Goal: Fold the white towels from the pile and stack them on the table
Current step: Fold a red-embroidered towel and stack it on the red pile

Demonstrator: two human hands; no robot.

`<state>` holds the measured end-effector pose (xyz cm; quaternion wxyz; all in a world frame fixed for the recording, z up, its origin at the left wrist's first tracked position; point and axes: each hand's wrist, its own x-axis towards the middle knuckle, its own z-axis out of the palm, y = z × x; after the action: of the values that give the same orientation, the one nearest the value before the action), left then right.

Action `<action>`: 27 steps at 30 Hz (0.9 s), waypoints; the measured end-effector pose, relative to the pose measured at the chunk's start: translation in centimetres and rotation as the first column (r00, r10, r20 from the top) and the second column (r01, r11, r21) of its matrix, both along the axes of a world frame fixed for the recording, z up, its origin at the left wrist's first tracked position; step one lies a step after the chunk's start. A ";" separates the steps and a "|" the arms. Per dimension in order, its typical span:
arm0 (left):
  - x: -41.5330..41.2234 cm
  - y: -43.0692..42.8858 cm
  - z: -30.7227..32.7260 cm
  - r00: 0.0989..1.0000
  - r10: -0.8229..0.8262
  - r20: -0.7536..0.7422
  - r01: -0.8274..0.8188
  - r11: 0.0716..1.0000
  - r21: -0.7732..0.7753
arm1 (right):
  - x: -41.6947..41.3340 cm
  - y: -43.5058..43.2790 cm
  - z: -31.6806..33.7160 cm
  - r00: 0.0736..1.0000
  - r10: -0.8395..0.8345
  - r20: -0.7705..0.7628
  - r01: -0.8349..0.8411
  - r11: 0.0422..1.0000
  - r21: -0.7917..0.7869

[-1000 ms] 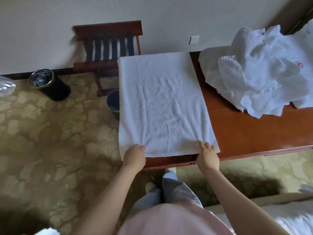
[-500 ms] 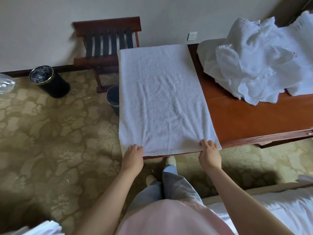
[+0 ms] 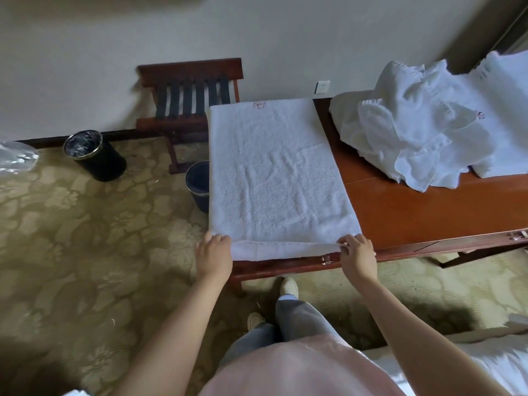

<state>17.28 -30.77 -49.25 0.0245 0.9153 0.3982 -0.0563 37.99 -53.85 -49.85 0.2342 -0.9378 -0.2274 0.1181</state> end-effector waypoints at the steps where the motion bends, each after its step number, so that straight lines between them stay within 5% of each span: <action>1: 0.8 0.9 0.9 1.000 0.021 -0.009 -0.021 0.999 0.027 | 0.7 0.9 0.8 1.000 -0.011 0.027 0.011 1.000 0.028; 10: 7.8 8.9 6.5 0.993 0.116 0.038 -0.120 0.985 0.127 | 9.4 10.8 5.7 0.987 0.040 0.155 -0.069 0.980 0.189; 16: 12.3 13.3 8.0 0.956 0.272 0.107 -0.266 0.962 -0.063 | 14.6 15.4 6.7 0.987 0.062 0.151 -0.096 0.968 0.233; 27: 19.1 20.1 9.2 0.946 0.293 0.136 -0.293 0.956 -0.027 | 22.3 21.8 7.4 0.978 0.124 0.165 -0.160 0.962 0.223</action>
<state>36.34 -10.70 -40.04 0.0631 0.8476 0.5268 0.0103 60.30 -32.03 -42.49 0.3169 -0.8908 -0.3236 0.0362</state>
